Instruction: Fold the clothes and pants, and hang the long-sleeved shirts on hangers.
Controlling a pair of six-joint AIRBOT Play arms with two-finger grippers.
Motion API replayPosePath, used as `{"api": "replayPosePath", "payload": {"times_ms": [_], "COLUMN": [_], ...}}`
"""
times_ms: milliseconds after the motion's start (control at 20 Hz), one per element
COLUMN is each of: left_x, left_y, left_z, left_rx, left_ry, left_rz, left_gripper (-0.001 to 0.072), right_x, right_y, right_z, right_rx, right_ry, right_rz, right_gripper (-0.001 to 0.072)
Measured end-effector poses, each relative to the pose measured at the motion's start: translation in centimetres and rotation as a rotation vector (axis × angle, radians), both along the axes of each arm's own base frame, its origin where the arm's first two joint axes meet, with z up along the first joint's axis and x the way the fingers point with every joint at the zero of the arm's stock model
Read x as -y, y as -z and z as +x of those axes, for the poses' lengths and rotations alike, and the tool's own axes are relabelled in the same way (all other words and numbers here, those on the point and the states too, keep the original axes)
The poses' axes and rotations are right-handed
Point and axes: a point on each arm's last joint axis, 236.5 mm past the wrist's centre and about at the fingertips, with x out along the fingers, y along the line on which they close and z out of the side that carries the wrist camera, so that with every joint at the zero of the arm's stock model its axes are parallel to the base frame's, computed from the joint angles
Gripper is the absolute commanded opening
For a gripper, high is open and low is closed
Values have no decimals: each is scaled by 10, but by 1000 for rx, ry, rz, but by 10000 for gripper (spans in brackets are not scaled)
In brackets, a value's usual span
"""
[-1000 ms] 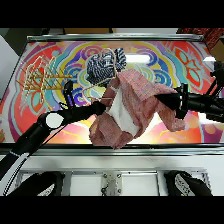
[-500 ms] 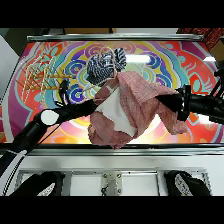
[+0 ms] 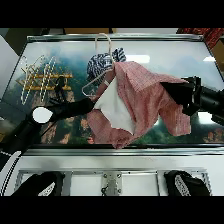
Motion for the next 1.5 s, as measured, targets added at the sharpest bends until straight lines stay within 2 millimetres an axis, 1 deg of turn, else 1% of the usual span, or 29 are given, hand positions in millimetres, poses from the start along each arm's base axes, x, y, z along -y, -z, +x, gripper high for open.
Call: {"api": "replayPosePath", "payload": {"times_ms": [50,100,200,400,500,650,750,1050,1150,1350,1500], "left_x": [5,8,13,21,21,19,14,-17,-22,-38,-55], "left_y": [-17,-25,-35,-33,-28,-23,-21,-14,-13,-13,-12], "left_z": [6,9,13,18,21,25,28,40,42,49,56], "left_rx": [35,49,61,38,22,6,-1,-20,-24,-26,-25], "left_ry": [20,31,58,100,104,102,93,35,28,-10,-47], "left_rz": [-1,-4,-1,12,16,22,27,52,55,57,65], "left_gripper": [15,16,16,16,16,16,16,16,16,16,15], "right_x": [-7,-11,-17,-22,-21,-20,-20,-19,-19,-20,-21], "right_y": [-8,-10,-11,-16,-23,-28,-30,-33,-33,-28,-22], "right_z": [1,1,2,5,6,8,9,9,9,10,9], "right_rx": [7,9,8,8,15,28,35,38,36,20,10], "right_ry": [-1,-7,-11,3,8,18,21,24,23,24,21], "right_rz": [36,42,49,70,100,118,123,136,139,123,102], "right_gripper": [11,11,11,11,11,11,11,11,11,10,11]}}
